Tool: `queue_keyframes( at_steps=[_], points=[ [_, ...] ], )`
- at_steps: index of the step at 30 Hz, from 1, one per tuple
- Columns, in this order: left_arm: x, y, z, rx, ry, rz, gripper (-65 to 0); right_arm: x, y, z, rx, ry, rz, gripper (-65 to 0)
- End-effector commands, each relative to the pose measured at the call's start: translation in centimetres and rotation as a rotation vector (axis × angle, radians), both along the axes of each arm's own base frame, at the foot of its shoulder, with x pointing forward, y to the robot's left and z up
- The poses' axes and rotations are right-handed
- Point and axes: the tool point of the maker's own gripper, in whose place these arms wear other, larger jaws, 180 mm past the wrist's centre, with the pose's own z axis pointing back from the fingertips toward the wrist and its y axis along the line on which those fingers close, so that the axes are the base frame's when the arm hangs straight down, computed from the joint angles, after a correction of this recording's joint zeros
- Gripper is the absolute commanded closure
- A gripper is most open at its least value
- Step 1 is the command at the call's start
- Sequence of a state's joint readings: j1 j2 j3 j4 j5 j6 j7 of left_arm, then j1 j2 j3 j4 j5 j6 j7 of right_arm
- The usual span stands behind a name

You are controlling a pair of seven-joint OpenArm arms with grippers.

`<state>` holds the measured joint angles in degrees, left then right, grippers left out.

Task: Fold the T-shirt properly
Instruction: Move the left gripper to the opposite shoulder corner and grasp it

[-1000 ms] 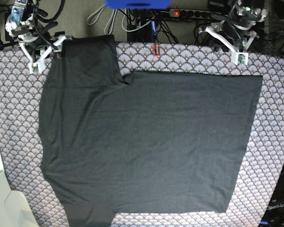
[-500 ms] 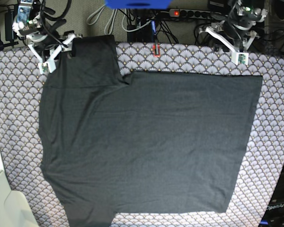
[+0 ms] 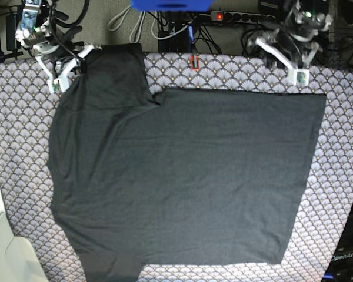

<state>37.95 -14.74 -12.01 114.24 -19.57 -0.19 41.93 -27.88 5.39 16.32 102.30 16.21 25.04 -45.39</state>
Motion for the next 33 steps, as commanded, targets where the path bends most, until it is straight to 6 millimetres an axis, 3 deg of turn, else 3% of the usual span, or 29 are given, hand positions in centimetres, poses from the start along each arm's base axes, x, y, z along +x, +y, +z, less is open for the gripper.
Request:
queue_keyframes(
  at_steps=[1, 5, 14, 20, 23, 29, 33],
  points=[
    [0.3, 0.1, 0.5, 0.005, -0.017, -0.003, -18.1, -1.1, 0.2, -0.7, -0.006, 0.056, 0.019, 0.0],
    [1.4, 1.2, 0.8, 0.021, 0.009, 0.022, -18.4, -0.9, 0.1, -0.7, -0.007, 0.053, 0.017, 0.0],
    [3.1, 7.7, 2.9, 0.045, -0.019, 0.28, -37.4, -0.9, 0.1, -0.6, -0.007, 0.051, 0.017, 0.0],
    [5.4, 8.9, 4.4, 0.082, -0.073, 0.218, -37.1, -0.8, 0.2, -0.6, -0.005, 0.05, 0.02, 0.0],
    [5.9, 10.4, 3.8, 0.088, -0.068, 0.214, -37.1, -0.8, 0.2, -0.6, -0.005, 0.05, 0.02, 0.0],
    [5.3, 14.3, 0.5, 0.043, -0.004, 0.283, -37.1, -0.7, -0.4, -0.5, -0.022, 0.05, 0.029, 0.0],
    [5.8, 14.4, 0.0, 0.027, -0.007, 0.236, -37.1, -0.7, -0.4, -0.5, -0.023, 0.05, 0.03, 0.0]
  ],
)
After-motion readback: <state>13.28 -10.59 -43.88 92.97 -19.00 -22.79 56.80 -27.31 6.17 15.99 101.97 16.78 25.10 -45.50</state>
